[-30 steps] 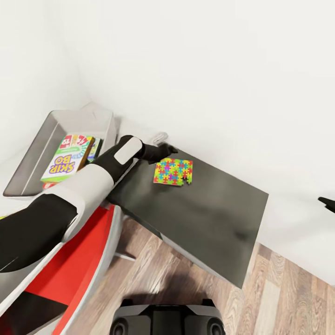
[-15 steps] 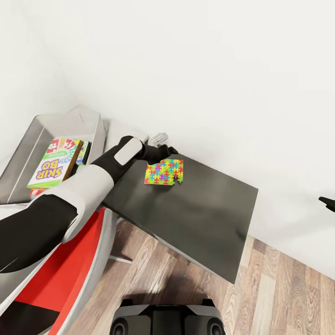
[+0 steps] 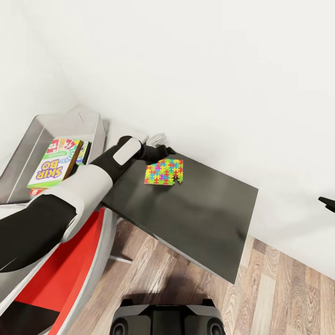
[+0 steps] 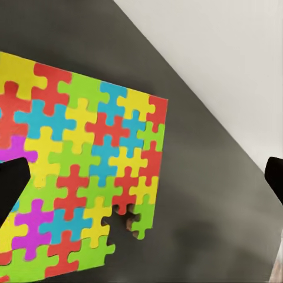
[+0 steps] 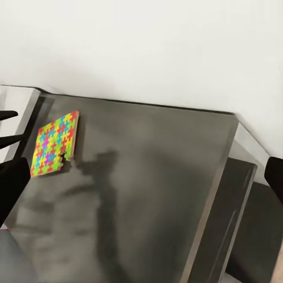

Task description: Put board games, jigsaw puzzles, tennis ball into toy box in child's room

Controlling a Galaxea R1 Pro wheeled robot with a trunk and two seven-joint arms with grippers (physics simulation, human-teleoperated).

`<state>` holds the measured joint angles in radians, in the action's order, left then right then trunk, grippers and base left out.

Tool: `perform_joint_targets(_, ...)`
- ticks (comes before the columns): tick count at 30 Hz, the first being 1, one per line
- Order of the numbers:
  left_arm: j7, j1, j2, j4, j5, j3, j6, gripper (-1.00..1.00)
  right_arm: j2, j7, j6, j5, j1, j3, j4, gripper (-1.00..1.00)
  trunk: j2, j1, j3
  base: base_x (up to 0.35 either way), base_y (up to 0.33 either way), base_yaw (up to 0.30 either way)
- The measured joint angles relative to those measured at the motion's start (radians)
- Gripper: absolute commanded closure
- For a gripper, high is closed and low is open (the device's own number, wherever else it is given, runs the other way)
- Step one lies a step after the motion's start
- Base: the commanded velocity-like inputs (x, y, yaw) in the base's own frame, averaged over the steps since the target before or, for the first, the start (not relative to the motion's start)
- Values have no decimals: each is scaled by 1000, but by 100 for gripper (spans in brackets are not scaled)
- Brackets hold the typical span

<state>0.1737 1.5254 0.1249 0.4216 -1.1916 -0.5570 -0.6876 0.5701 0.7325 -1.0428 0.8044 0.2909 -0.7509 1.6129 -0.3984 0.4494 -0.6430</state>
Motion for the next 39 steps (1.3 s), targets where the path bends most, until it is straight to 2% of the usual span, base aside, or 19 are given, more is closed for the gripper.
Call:
perform_joint_targets(9, 137, 1, -25, 1, 3, 2, 1, -100, -1, 0, 0, 0, 0, 0, 1, -100, 0, 0, 0, 0, 0, 0)
perform_joint_targets(15, 190, -1, -37, 1, 4, 3, 5, -100, -2, 0, 0, 0, 1, 0, 1, -100, 0, 0, 0, 0, 0, 0)
perform_joint_targets(39, 199, -34, -48, 0, 4, 4, 9, -100, -1, 0, 0, 0, 0, 0, 1, -100, 0, 0, 0, 0, 0, -25)
